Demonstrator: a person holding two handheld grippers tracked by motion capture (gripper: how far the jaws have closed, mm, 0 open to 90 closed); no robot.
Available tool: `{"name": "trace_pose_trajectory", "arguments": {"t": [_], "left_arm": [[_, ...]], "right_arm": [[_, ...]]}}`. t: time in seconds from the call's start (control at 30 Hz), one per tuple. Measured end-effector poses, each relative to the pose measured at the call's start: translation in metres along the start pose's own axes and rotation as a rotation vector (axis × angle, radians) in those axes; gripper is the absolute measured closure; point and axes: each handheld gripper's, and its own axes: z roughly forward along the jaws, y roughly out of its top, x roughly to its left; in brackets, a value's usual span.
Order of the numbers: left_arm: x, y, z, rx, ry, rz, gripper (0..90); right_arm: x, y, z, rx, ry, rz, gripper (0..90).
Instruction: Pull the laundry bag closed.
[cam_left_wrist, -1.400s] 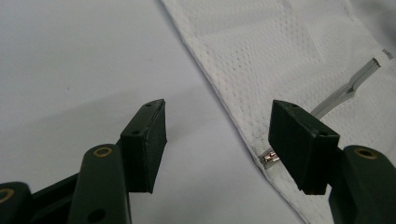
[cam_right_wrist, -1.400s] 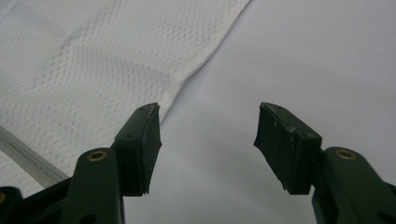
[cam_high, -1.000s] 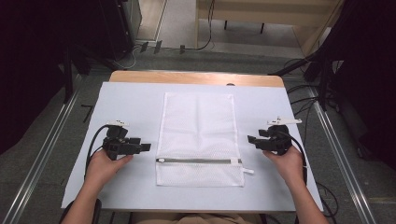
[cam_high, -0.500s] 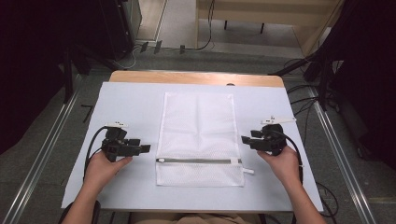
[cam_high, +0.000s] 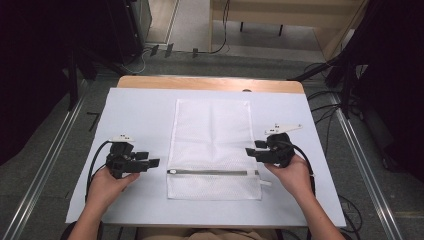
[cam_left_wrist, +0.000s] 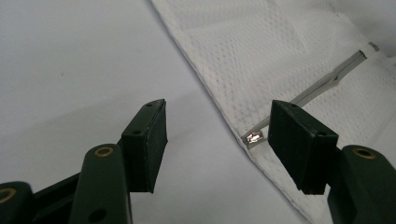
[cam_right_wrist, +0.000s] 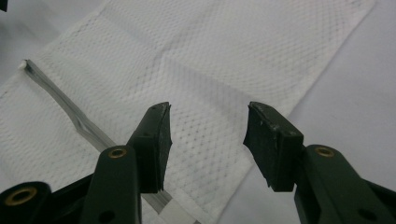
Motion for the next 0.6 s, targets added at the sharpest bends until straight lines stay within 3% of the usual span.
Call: {"name": "trace_pose_trajectory", "arguments": {"t": [0.27, 0.6], "left_arm": [[-0.002, -0.004, -0.002, -0.003, -0.004, -0.010, 38.2], [-0.004, -0.008, -0.001, -0.012, -0.003, 0.009, 38.8]], "right_arm": [[0.015, 0.006, 0.008, 0.013, 0.027, -0.012, 51.5], [0.034, 0.010, 0.018, 0.026, 0.072, -0.055, 52.6]]}}
